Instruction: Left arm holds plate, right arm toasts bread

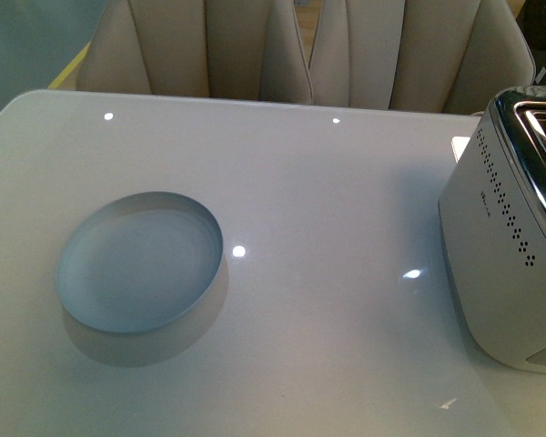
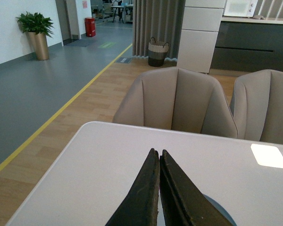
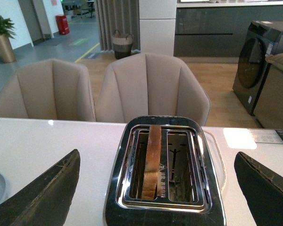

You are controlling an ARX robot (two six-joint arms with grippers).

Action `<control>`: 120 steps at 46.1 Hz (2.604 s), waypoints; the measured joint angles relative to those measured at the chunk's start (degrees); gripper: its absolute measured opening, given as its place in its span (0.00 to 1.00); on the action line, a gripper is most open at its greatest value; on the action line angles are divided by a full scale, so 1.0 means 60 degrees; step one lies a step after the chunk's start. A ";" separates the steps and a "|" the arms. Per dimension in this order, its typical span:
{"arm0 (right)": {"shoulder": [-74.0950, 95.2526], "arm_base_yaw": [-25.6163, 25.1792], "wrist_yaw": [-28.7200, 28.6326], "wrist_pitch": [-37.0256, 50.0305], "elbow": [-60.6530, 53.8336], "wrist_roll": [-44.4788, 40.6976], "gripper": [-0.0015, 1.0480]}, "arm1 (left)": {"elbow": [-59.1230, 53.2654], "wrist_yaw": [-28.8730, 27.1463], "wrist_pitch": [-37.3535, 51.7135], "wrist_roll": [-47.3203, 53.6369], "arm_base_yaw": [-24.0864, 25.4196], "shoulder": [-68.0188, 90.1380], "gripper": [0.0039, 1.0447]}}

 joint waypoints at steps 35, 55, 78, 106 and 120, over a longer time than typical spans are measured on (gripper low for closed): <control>0.0000 0.0000 0.0000 0.0000 0.0000 0.0000 0.92 | -0.0004 0.0000 -0.3676 0.0000 0.0000 -0.3836 0.03; 0.0000 0.0000 0.0000 -0.0004 0.0000 -0.0004 0.92 | 0.0000 0.0000 -0.5657 0.0000 0.0000 -0.5752 0.03; 0.0000 0.0000 0.0000 0.0000 0.0000 0.0000 0.92 | 0.0000 0.0000 -0.5657 0.0000 0.0000 -0.5756 0.60; 0.0000 0.0000 0.0000 0.0000 0.0000 0.0000 0.92 | 0.0000 0.0000 -0.5657 0.0022 0.0000 -0.5756 0.93; 0.0000 0.0000 0.0000 0.0000 0.0000 0.0000 0.92 | 0.0000 0.0000 -0.5657 0.0022 0.0000 -0.5756 0.93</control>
